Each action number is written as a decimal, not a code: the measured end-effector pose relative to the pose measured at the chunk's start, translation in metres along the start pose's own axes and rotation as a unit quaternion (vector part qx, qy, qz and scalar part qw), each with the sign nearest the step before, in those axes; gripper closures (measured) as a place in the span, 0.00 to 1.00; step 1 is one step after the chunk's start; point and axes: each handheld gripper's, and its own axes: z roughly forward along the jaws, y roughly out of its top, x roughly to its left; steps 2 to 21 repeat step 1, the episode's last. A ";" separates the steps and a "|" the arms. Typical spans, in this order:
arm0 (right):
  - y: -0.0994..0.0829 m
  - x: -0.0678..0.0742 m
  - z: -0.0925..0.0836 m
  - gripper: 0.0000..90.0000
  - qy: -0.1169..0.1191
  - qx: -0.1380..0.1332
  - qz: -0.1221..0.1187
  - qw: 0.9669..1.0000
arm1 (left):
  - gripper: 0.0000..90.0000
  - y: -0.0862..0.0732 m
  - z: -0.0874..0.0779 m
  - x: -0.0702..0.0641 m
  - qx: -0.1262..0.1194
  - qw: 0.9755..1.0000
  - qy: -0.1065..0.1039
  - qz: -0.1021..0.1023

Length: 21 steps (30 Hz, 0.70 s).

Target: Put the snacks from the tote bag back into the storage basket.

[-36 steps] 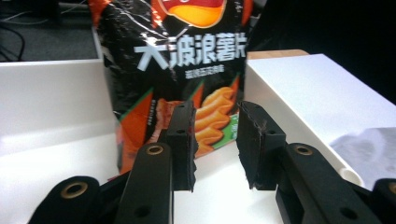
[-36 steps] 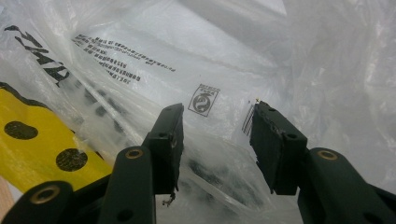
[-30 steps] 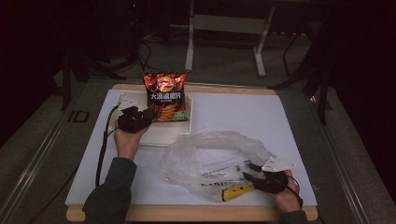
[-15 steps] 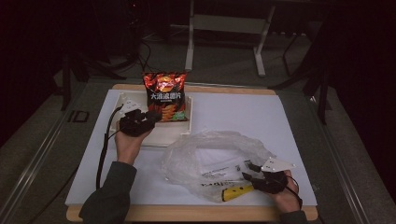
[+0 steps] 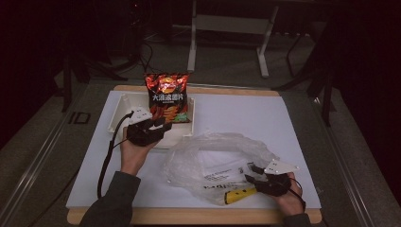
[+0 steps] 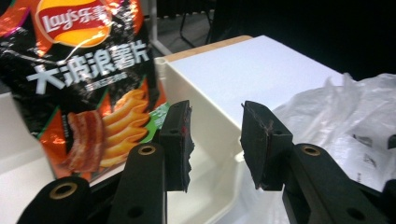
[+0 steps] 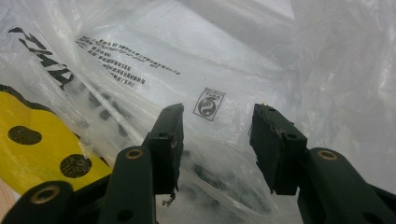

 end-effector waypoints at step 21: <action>0.000 0.000 0.000 0.60 0.000 0.000 -0.001 1.000 | 0.69 0.000 -0.001 -0.003 -0.004 1.000 0.001 0.003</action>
